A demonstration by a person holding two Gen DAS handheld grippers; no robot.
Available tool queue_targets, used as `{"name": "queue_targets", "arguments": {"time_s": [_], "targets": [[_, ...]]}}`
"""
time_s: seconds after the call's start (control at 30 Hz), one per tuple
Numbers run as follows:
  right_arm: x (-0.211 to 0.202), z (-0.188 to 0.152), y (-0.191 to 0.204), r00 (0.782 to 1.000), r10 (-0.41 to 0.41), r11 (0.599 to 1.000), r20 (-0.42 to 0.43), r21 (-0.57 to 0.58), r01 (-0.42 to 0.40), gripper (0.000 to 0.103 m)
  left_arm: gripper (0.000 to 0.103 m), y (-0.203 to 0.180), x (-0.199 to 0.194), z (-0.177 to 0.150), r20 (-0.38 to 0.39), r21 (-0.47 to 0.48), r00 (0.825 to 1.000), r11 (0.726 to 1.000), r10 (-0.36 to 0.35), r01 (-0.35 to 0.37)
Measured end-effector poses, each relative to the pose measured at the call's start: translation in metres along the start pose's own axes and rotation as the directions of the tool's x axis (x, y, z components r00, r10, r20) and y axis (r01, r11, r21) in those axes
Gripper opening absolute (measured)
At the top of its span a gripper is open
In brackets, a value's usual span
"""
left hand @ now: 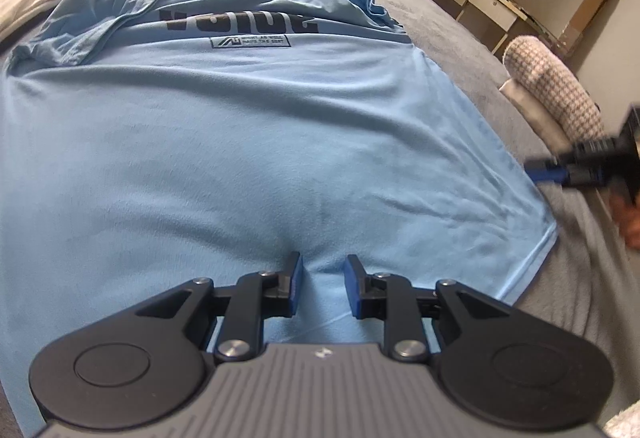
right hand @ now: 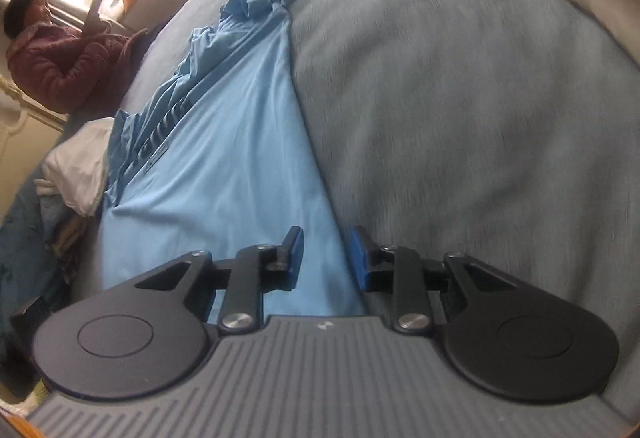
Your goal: Fold clothes
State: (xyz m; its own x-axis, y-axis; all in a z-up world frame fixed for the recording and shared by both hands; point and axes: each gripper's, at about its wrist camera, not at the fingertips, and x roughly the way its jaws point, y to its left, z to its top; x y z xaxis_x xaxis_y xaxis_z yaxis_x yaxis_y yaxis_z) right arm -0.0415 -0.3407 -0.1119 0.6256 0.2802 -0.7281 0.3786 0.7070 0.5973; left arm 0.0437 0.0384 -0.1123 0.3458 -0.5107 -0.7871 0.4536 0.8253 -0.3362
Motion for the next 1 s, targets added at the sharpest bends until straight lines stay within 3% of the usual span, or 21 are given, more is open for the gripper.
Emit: {"name": "queue_targets", "arguments": {"time_s": [0.07,0.23,0.4,0.47,0.57,0.6,0.67,0.8,0.9,1.0], "targets": [[0.000,-0.014,0.000,1.000,-0.022,1.000,-0.003,-0.009,0.022,0.002,0.024,0.002,-0.001,0.000,0.000,-0.014,1.000,1.000,-0.005,0.005],[-0.009,-0.029,-0.001,0.994,-0.076,0.997,0.085,0.006,0.076,0.001,0.024,0.000,-0.002,-0.002,0.006,-0.010,1.000,1.000,0.003,-0.003],[-0.015,-0.035,-0.014,0.996,-0.009,0.996,0.093,0.090,0.001,0.008,0.024,-0.001,-0.003,-0.002,0.004,-0.006,1.000,1.000,0.008,-0.008],[-0.021,-0.041,-0.015,0.996,0.003,0.996,0.091,0.089,-0.011,0.026,0.024,0.000,-0.004,-0.003,0.007,-0.007,1.000,1.000,0.007,-0.007],[-0.024,-0.054,-0.013,0.998,0.007,0.998,0.055,0.063,-0.011,0.027,0.024,0.000,-0.004,-0.005,0.012,-0.005,1.000,1.000,0.007,-0.007],[-0.022,-0.059,-0.007,0.999,-0.001,1.000,0.034,0.022,0.000,0.026,0.024,0.000,-0.004,-0.005,0.014,-0.002,1.000,1.000,0.008,-0.008],[-0.021,-0.067,0.001,0.999,-0.037,0.997,0.011,-0.061,0.038,0.010,0.024,-0.001,-0.004,-0.006,0.017,0.008,1.000,1.000,0.010,-0.011],[-0.022,-0.078,0.015,0.991,-0.134,0.966,0.006,-0.222,0.132,0.007,0.024,-0.004,-0.007,-0.010,0.027,0.039,0.999,0.999,0.020,-0.021],[-0.034,-0.077,0.015,0.984,-0.178,0.958,0.021,-0.223,0.178,0.008,0.025,-0.005,-0.010,-0.012,0.034,0.049,0.999,0.998,0.026,-0.028],[-0.047,-0.075,0.024,0.950,-0.300,0.907,0.085,-0.284,0.312,0.010,0.028,-0.008,-0.016,-0.013,0.050,0.072,0.998,0.996,0.041,-0.044]]}}
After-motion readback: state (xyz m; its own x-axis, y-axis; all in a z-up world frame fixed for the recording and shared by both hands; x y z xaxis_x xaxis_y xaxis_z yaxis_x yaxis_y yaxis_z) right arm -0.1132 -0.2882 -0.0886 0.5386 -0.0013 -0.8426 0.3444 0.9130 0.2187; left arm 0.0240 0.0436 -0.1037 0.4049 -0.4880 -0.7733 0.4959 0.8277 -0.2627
